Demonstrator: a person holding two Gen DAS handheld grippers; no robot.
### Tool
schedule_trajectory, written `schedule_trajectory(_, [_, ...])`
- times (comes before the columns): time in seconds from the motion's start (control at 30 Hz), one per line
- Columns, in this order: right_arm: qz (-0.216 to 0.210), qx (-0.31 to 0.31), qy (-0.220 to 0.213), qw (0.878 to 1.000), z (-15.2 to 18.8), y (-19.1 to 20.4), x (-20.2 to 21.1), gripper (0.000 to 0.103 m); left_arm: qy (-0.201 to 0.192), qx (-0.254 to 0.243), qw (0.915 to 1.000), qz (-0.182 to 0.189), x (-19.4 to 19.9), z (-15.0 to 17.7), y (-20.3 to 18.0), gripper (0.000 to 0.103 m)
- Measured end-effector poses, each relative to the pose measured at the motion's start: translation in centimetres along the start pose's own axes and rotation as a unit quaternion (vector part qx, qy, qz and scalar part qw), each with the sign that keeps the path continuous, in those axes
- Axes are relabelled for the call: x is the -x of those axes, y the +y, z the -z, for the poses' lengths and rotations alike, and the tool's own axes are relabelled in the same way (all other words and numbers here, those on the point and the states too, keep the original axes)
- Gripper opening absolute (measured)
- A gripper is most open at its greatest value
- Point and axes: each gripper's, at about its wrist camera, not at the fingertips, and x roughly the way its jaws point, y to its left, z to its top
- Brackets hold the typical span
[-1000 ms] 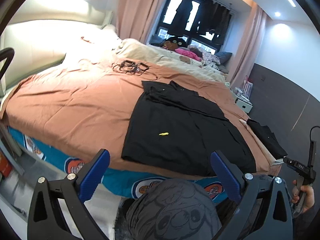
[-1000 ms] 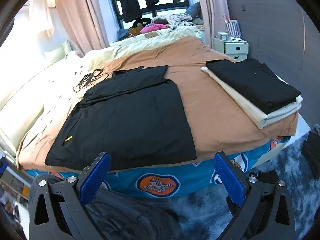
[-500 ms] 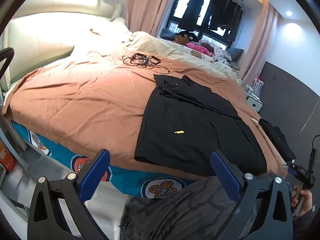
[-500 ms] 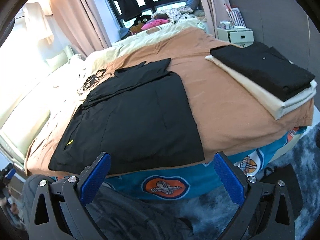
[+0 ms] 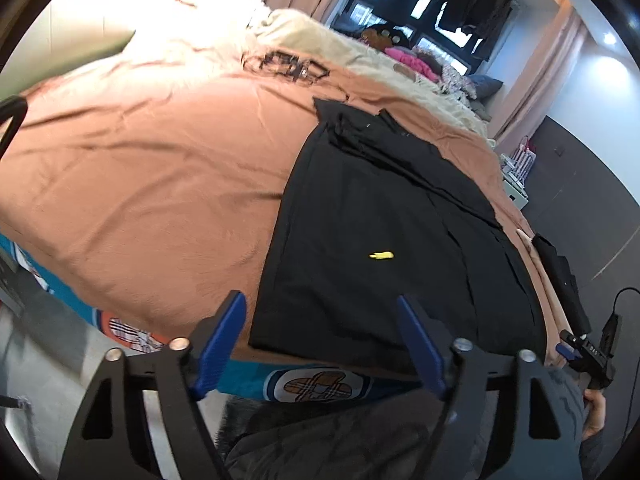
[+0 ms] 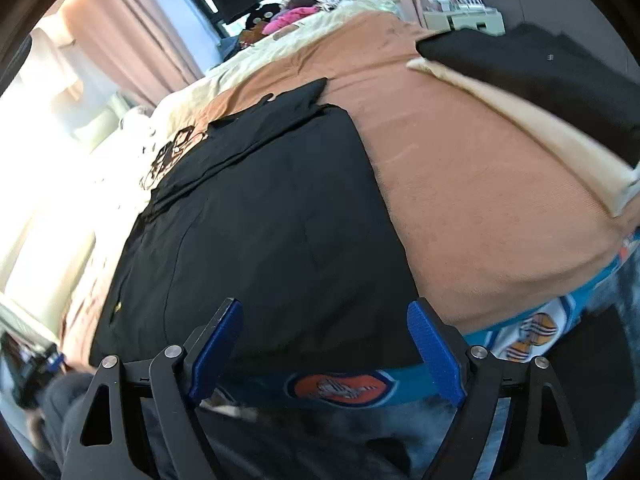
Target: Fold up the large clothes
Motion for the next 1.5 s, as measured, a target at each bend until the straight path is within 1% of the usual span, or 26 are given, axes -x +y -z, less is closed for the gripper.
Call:
schedule_trajectory(0.07, [0.003, -0.008, 0.007, 1.0, -0.6, -0.6, -1.4, 0.086, 0.01, 0.01, 0.9999, 0.006, -1.6, -0.5, 0.7, 0.065])
schedule_trajectory(0.2, [0.012, -0.012, 0.017, 1.0, -1.5, -1.2, -3.4, 0.085, 0.026, 0.026, 0.9992, 0.014, -4.3, -1.2, 2.0, 0.061])
schedule_trajectory(0.27, [0.019, -0.01, 0.021, 1.0, -1.9, -1.3, -4.3, 0.082, 0.038, 0.038, 0.9984, 0.02, -5.7, -1.5, 2.9, 0.053])
schedule_trajectory(0.37, [0.024, -0.01, 0.031, 0.999, -2.6, -1.6, -5.8, 0.076, 0.049, 0.051, 0.9973, 0.018, -7.3, -2.1, 3.8, 0.053])
schedule_trajectory(0.47, [0.028, -0.009, 0.027, 0.999, -3.4, -1.6, -6.7, 0.076, 0.059, 0.046, 0.997, 0.019, -8.4, -2.7, 4.2, 0.052])
schedule_trajectory(0.5, [0.027, -0.009, 0.027, 0.999, -3.7, -1.6, -6.9, 0.075, 0.066, 0.045, 0.9966, 0.019, -8.8, -2.8, 4.3, 0.052])
schedule_trajectory(0.53, [0.027, -0.009, 0.025, 0.999, -3.9, -1.6, -7.1, 0.074, 0.07, 0.047, 0.9962, 0.021, -9.1, -2.9, 4.3, 0.048])
schedule_trajectory(0.6, [0.027, -0.011, 0.027, 0.999, -4.4, -1.8, -7.6, 0.068, 0.074, 0.055, 0.9953, 0.028, -9.2, -2.7, 4.6, 0.047])
schedule_trajectory(0.63, [0.031, -0.013, 0.026, 0.999, -4.5, -2.0, -7.7, 0.064, 0.076, 0.056, 0.995, 0.034, -9.1, -2.6, 4.7, 0.047])
schedule_trajectory(0.73, [0.023, -0.012, 0.026, 0.999, -4.6, -2.5, -7.4, 0.058, 0.088, 0.073, 0.9911, 0.069, -8.5, -1.6, 5.0, 0.047])
schedule_trajectory(0.83, [0.012, -0.015, 0.028, 0.999, -4.1, -3.6, -6.8, 0.054, 0.106, 0.08, 0.9855, 0.106, -8.0, -0.4, 4.9, 0.047])
schedule_trajectory(0.87, [0.004, -0.018, 0.025, 1.0, -3.7, -3.9, -6.4, 0.054, 0.109, 0.079, 0.9845, 0.112, -7.8, -0.2, 4.8, 0.047])
schedule_trajectory(0.93, [-0.019, -0.025, 0.024, 0.999, -3.0, -4.3, -5.9, 0.054, 0.119, 0.089, 0.9787, 0.142, -7.7, 0.1, 4.7, 0.047])
schedule_trajectory(0.97, [-0.043, -0.031, 0.027, 0.998, -2.4, -4.5, -5.7, 0.054, 0.124, 0.098, 0.9738, 0.163, -7.8, 0.2, 4.6, 0.047])
schedule_trajectory(1.0, [-0.06, -0.034, 0.026, 0.997, -1.9, -4.5, -5.4, 0.054, 0.124, 0.099, 0.9725, 0.171, -7.8, 0.3, 4.5, 0.047])
schedule_trajectory(1.07, [-0.091, -0.043, 0.019, 0.995, -1.1, -4.7, -4.8, 0.054, 0.12, 0.096, 0.9737, 0.168, -7.7, 0.5, 4.3, 0.047])
schedule_trajectory(1.17, [-0.148, -0.073, 0.014, 0.986, -0.2, -6.0, -4.1, 0.054, 0.102, 0.123, 0.9651, 0.207, -7.5, 0.4, 4.5, 0.047])
schedule_trajectory(1.2, [-0.161, -0.079, 0.014, 0.984, 0.1, -6.3, -3.9, 0.054, 0.096, 0.127, 0.9645, 0.211, -7.4, 0.3, 4.5, 0.047])
schedule_trajectory(1.27, [-0.199, -0.089, 0.012, 0.976, 0.8, -6.9, -3.5, 0.054, 0.086, 0.13, 0.9656, 0.208, -7.1, 0.0, 4.5, 0.047])
schedule_trajectory(1.3, [-0.21, -0.091, 0.016, 0.973, 1.1, -7.0, -3.5, 0.054, 0.082, 0.133, 0.9658, 0.207, -7.1, -0.1, 4.6, 0.047])
schedule_trajectory(1.4, [-0.218, -0.102, 0.028, 0.97, 2.2, -7.5, -4.1, 0.054, 0.082, 0.14, 0.9659, 0.202, -7.6, -0.3, 4.8, 0.047])
schedule_trajectory(1.5, [-0.222, -0.116, 0.041, 0.967, 3.0, -7.5, -5.5, 0.054, 0.093, 0.148, 0.9673, 0.184, -8.9, -0.3, 4.7, 0.047])
